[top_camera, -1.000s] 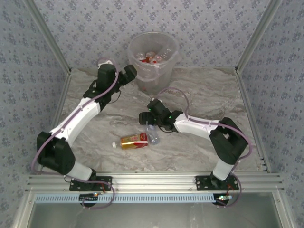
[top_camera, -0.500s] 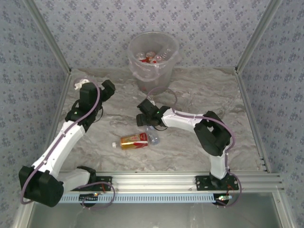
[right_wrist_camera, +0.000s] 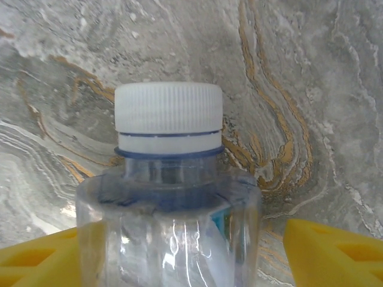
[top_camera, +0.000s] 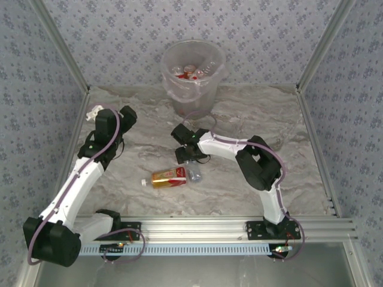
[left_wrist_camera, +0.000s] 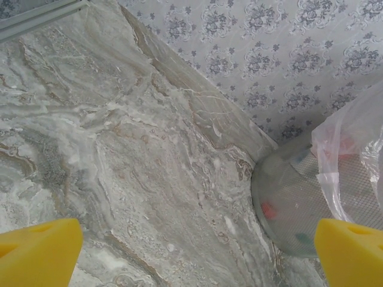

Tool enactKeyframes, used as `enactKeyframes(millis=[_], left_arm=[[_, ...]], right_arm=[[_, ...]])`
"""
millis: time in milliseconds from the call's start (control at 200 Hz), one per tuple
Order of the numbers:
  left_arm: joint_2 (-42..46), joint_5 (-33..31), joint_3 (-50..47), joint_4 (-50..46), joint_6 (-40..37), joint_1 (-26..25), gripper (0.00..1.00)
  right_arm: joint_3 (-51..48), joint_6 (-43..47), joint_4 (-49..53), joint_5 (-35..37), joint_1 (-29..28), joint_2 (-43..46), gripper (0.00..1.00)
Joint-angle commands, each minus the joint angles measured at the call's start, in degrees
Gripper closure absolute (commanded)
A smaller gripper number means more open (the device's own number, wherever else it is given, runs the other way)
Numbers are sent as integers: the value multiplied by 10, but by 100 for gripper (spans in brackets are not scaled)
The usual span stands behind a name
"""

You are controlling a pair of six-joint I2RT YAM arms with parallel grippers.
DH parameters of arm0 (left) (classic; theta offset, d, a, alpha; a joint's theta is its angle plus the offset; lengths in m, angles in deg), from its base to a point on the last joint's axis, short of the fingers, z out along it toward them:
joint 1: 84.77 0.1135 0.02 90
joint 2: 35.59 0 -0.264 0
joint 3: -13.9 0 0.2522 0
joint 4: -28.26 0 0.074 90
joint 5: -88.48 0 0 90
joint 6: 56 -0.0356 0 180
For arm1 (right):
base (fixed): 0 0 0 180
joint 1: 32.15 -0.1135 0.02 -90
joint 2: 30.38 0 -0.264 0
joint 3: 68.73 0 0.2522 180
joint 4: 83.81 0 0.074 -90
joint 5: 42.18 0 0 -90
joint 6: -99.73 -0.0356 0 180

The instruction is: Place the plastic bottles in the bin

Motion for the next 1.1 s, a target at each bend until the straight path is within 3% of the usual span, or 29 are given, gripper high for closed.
enactKeyframes(millis=[0,440,650,1094], left_arm=[[9,-11,-7,-8,7,8,0],[8,-8,-15,-14,13,19,0],[5,-7,-16,-10,17,22,0],[-16,2,-8,-12,15,26,1]], right_arm=[[31,3,37,1,3,-26,20],[39,-16,44,8,5,-51,31],[41,9,45,34,5,-19,46],[-31,22,-28,74,26,126,46]])
